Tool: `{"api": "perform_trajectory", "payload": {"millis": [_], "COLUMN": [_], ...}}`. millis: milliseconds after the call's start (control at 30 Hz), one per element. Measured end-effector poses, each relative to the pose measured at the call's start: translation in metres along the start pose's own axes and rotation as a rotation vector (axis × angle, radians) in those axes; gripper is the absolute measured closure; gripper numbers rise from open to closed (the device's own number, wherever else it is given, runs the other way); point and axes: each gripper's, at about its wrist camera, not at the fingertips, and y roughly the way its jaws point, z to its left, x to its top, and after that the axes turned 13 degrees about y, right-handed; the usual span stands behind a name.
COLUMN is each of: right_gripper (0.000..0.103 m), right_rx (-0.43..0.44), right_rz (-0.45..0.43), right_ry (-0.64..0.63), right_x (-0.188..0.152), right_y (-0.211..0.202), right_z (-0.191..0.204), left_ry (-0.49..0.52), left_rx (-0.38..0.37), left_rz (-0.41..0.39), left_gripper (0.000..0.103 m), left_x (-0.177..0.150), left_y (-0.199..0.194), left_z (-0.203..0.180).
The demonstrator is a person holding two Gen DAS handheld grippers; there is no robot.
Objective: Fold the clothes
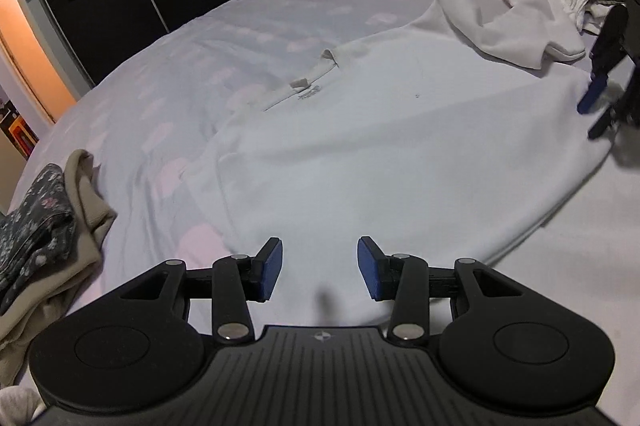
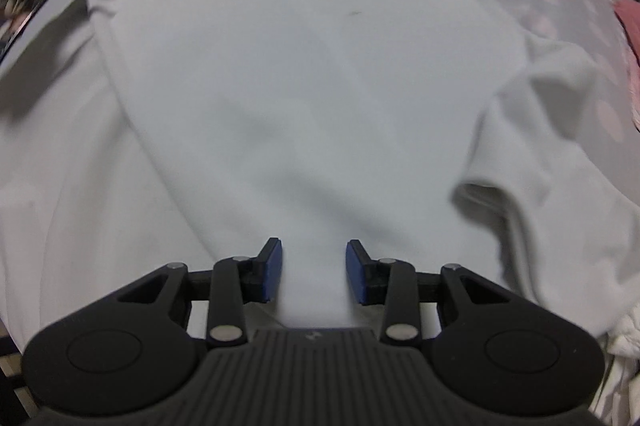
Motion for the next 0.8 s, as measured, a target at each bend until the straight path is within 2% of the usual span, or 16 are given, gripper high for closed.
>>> {"api": "perform_trajectory", "payload": {"millis": [167,267,300,333,400,467,533,700,800], "right_gripper": [0.059,0.058,0.058,0.057,0.055,0.055,0.054,0.054,0.054], "right_rx": [0.004,0.023,0.038,0.057,0.102,0.135,0.074,-0.211,-0.281], "right_rz": [0.016,0.024,0.027,0.038,0.075,0.070,0.017,-0.137,-0.204], "right_ry": [-0.021,-0.008,0.000,0.009,0.028,0.129,0.260,0.566,0.704], "right_x": [-0.007,-0.015,-0.018,-0.021,-0.024,-0.018,-0.017,-0.032,-0.047], "right_y": [0.003,0.000,-0.002,-0.003,-0.004,-0.008,-0.021,-0.040,-0.041], "right_z": [0.009,0.001,-0.005,-0.012,-0.030,-0.061,-0.098,-0.186,-0.221], "left_ry": [0.028,0.010,-0.019,-0.048,-0.080,-0.095,-0.109,-0.125,-0.122], "left_rx": [-0.010,-0.038,-0.044,-0.050,-0.049,-0.039,-0.030,-0.014,-0.027], "left_rz": [0.192,0.194,0.204,0.214,0.214,0.201,0.187,0.147,0.135], "left_gripper": [0.064,0.064,0.062,0.055,0.053,0.056,0.060,0.060,0.060], "left_x": [-0.012,-0.031,-0.034,-0.037,-0.038,-0.035,-0.032,-0.022,-0.012], "left_y": [0.042,0.045,0.044,0.043,0.040,0.035,0.031,0.021,0.023], "left_z": [-0.006,-0.001,0.005,0.010,0.016,0.019,0.021,0.024,0.020]}}
